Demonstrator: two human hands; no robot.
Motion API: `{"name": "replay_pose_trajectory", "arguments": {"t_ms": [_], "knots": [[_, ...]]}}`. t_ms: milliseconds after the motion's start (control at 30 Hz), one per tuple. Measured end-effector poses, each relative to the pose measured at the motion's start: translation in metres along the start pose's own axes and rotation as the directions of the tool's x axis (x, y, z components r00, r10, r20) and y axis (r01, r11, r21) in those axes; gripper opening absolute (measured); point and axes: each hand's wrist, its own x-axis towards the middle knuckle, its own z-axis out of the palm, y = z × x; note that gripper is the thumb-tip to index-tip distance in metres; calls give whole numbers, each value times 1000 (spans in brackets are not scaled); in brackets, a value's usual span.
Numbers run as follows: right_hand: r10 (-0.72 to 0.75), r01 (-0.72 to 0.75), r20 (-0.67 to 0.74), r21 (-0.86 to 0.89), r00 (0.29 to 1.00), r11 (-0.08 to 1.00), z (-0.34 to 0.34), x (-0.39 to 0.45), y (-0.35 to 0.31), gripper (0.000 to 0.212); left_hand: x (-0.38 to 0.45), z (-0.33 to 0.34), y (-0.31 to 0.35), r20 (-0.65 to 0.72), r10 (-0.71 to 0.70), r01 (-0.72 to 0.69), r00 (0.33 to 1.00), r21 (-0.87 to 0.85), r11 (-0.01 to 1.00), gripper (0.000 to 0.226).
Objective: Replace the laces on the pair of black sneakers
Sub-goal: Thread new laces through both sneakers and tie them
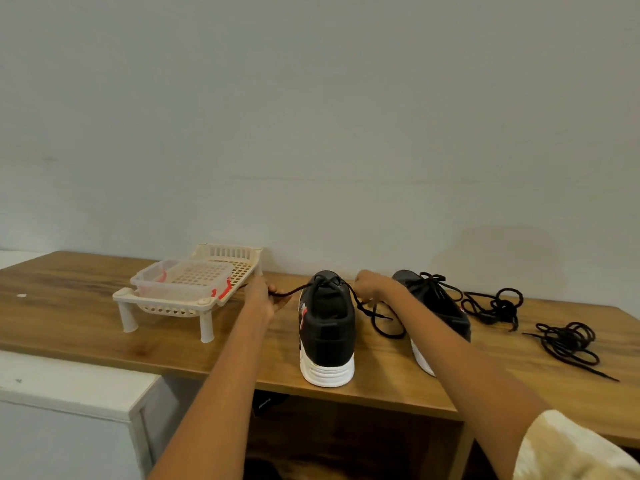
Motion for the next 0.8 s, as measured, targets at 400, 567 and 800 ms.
{"name": "replay_pose_trajectory", "arguments": {"t_ms": [400,567,800], "knots": [[87,-110,-73,-411,994,905,12,10,23,14,-26,5,-7,103,193,-119,976,990,71,18],[75,-102,-109,-274,991,956,10,13,23,10,-21,11,-9,261,459,-270,849,962,-46,24],[-36,183,-336,418,941,890,-45,12,13,18,-17,37,-6,471,632,-657,616,750,82,22]]}}
